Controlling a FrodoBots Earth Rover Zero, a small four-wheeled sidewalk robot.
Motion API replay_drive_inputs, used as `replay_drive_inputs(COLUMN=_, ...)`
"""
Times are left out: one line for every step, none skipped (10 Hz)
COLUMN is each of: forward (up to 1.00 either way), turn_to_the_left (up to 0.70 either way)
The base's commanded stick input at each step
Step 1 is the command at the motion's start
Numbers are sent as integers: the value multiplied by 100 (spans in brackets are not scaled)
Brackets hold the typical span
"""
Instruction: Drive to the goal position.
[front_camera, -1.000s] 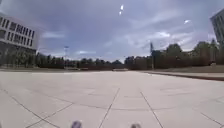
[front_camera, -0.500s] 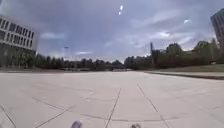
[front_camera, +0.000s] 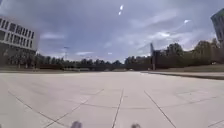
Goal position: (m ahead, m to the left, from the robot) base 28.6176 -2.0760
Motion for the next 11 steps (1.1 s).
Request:
replay_drive_inputs(forward=70, turn_to_the_left=0)
replay_drive_inputs(forward=70, turn_to_the_left=0)
replay_drive_inputs(forward=70, turn_to_the_left=0)
replay_drive_inputs(forward=70, turn_to_the_left=0)
replay_drive_inputs(forward=70, turn_to_the_left=0)
replay_drive_inputs(forward=70, turn_to_the_left=0)
replay_drive_inputs(forward=70, turn_to_the_left=0)
replay_drive_inputs(forward=70, turn_to_the_left=0)
replay_drive_inputs(forward=70, turn_to_the_left=0)
replay_drive_inputs(forward=70, turn_to_the_left=0)
replay_drive_inputs(forward=70, turn_to_the_left=0)
